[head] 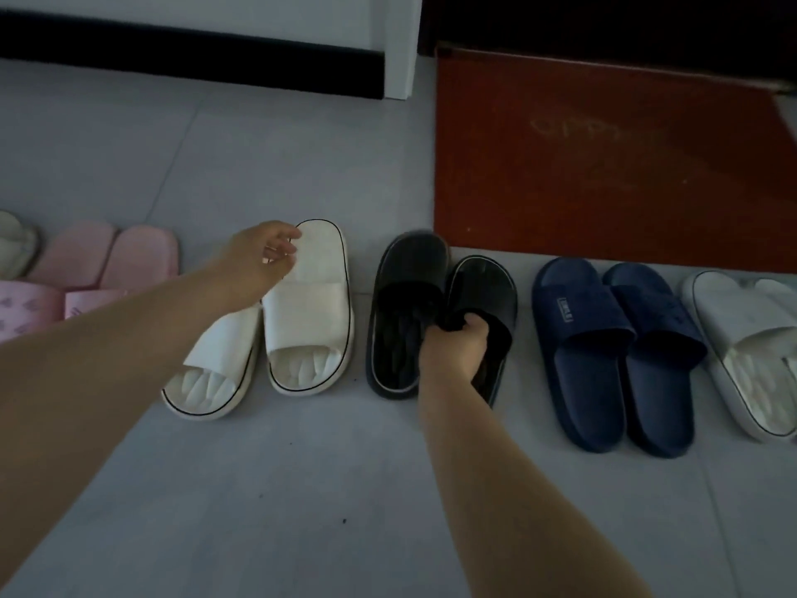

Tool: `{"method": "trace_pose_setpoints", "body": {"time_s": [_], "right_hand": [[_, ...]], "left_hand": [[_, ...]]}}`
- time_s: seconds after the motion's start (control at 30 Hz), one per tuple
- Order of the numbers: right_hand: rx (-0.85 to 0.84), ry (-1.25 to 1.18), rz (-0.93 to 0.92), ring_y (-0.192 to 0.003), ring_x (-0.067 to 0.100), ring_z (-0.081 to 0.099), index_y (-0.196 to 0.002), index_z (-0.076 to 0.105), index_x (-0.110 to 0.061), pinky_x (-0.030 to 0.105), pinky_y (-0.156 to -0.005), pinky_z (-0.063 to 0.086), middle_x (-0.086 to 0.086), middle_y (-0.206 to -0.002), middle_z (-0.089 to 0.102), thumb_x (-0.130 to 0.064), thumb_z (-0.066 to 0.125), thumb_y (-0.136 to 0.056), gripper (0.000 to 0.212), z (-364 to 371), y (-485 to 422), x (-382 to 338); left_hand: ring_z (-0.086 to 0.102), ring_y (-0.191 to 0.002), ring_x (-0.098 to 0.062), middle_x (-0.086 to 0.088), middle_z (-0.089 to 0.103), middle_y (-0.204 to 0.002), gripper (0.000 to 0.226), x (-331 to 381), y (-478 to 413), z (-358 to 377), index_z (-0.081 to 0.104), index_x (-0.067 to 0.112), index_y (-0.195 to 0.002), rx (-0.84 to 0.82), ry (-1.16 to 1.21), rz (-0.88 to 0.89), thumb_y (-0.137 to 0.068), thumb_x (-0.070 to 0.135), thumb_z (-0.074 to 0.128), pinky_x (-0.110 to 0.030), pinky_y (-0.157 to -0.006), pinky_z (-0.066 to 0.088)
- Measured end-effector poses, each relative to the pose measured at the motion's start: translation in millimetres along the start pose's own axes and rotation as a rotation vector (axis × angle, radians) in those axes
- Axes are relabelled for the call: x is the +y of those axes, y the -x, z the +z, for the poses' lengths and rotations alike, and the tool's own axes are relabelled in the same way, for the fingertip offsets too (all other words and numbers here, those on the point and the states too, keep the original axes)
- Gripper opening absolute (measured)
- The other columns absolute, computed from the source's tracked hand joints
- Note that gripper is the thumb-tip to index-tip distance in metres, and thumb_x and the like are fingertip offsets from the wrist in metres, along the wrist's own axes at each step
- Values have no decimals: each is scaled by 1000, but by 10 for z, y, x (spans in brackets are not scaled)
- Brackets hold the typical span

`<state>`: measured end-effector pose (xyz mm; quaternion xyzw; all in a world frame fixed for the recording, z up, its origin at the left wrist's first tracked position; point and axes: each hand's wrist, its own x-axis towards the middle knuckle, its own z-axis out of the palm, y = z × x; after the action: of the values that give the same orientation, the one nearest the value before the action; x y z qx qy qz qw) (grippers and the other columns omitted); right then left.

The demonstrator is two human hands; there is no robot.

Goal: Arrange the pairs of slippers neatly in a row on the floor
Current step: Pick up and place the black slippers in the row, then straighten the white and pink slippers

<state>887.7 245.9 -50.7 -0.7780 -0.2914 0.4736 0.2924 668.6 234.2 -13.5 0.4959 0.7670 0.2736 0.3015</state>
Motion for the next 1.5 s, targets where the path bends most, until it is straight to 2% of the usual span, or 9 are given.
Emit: {"method": "trace_pose_setpoints", "body": {"time_s": [0.17, 0.5, 0.63, 0.73, 0.83, 0.97, 1.13, 1.3, 1.5], "right_hand": [[23, 72, -75, -119, 27, 45, -123, 46, -15, 33, -97, 37, 6, -128, 46, -2, 58, -80, 46, -181, 117, 396], [-9, -231, -91, -108, 35, 52, -104, 55, -4, 41, -96, 43, 18, -113, 52, 10, 53, -75, 33, -118, 243, 93], [-150, -183, -85, -99, 26, 58, -93, 57, -16, 36, -87, 50, 9, -112, 56, 5, 51, -79, 26, -90, 267, -78], [-422, 23, -406, -98, 19, 60, -92, 58, -21, 19, -75, 43, 2, -106, 61, -2, 56, -79, 23, 215, 302, -117], [-746, 401, -901, -113, 21, 49, -113, 57, -21, 28, -94, 39, 3, -123, 52, -14, 62, -78, 36, 631, 351, -196], [-702, 1117, -1240, -138, 31, 20, -142, 25, -33, 44, -115, 12, 10, -149, 25, -43, 69, -73, 82, 1091, 521, -342], [-672, 1700, -1060, -129, 35, 34, -141, 26, -33, 49, -111, 14, 15, -137, 42, -60, 65, -69, 86, 1536, 742, -419], [-716, 1560, -865, -104, 28, 45, -118, 52, -27, 31, -79, 29, 2, -98, 42, -51, 69, -71, 55, 1607, 888, -373], [-520, 1329, -598, -103, 15, 52, -116, 57, -27, 25, -79, 35, -7, -109, 51, -49, 73, -69, 54, 1455, 1269, -332]], "left_hand": [[53, -73, -5, -6, 58, -101, 35, 100, 4, 49, 54, 9, -120, 94, 67, -114, -87, -1, 50, -4, -56, 42], [52, -73, -10, -8, 59, -105, 41, 1139, 578, -693, 47, 13, -125, 7, -39, -226, -86, 1, 55, -17, -66, 39], [55, -81, -10, 1, 65, -100, 33, 1431, 716, -1158, 52, 21, -118, 97, -87, -209, -87, 12, 56, -16, -58, 39], [56, -80, -11, 8, 63, -94, 30, 1052, 644, -1067, 51, 25, -116, 19, -83, -209, -88, 13, 55, -10, -59, 40], [54, -70, -4, 6, 62, -90, 31, 368, 505, -895, 52, 19, -117, -89, -69, -180, -88, 7, 54, 0, -49, 38], [59, -94, -21, -11, 63, -105, 34, -426, 384, -1005, 52, 8, -121, -220, -46, -176, -87, 6, 55, -19, -76, 45], [57, -97, -24, -15, 63, -116, 35, -868, 2, -1517, 54, 9, -122, -226, -174, -127, -87, 9, 54, -19, -64, 37], [55, -93, -22, -15, 62, -113, 30, -1115, -333, -1507, 54, 11, -118, -308, -28, -18, -88, 9, 48, -24, -79, 41], [60, -97, -31, -16, 64, -112, 33, -1076, -475, -1443, 53, 11, -118, -312, 109, 94, -87, 7, 43, -30, -82, 45]]}}
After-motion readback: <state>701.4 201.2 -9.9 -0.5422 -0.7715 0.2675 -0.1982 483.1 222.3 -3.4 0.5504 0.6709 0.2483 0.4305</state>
